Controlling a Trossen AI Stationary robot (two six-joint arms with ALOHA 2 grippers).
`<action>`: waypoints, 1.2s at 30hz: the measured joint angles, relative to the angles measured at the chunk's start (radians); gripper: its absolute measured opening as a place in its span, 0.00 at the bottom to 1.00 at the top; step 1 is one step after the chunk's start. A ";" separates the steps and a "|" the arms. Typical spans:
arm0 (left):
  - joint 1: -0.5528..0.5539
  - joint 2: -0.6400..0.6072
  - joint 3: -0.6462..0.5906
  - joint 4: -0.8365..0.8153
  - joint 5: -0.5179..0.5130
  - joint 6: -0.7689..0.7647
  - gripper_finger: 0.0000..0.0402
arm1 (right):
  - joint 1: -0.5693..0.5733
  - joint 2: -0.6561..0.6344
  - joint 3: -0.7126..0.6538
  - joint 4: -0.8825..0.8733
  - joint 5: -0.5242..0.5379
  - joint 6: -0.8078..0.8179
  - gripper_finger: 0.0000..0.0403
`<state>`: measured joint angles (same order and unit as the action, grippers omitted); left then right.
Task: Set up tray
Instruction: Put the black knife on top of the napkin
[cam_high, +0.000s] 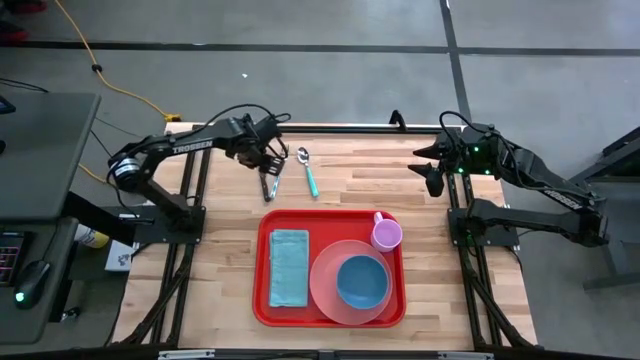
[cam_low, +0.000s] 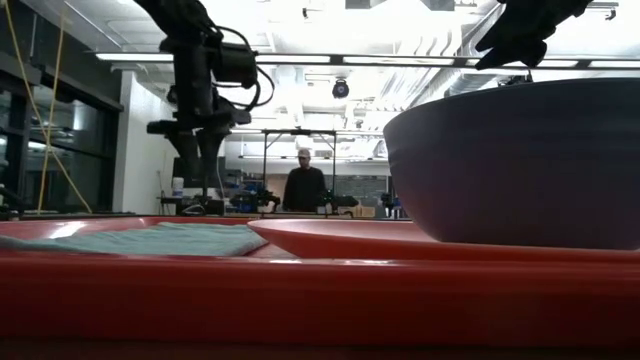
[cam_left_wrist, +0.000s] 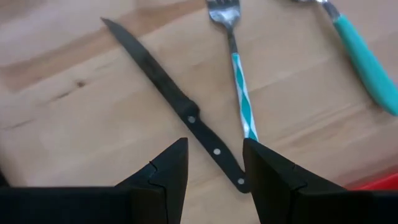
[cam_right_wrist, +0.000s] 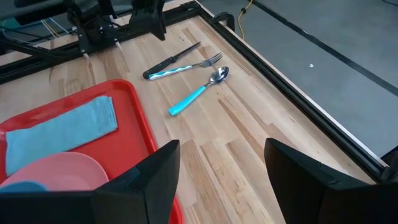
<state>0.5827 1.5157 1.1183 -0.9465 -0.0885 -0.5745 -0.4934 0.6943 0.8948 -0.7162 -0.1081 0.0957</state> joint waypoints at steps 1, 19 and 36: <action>0.000 0.012 0.000 0.002 0.006 0.002 0.46 | 0.000 0.000 0.000 0.000 0.001 0.000 0.53; -0.020 0.073 -0.001 -0.125 -0.020 -0.134 0.46 | 0.000 0.000 0.000 -0.006 -0.011 -0.004 0.53; -0.117 0.073 -0.190 0.127 0.027 -0.489 0.46 | 0.000 0.000 0.000 -0.006 -0.011 0.000 0.53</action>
<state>0.4652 1.5883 0.9283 -0.8193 -0.0620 -1.0635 -0.4932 0.6942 0.8948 -0.7223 -0.1192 0.0957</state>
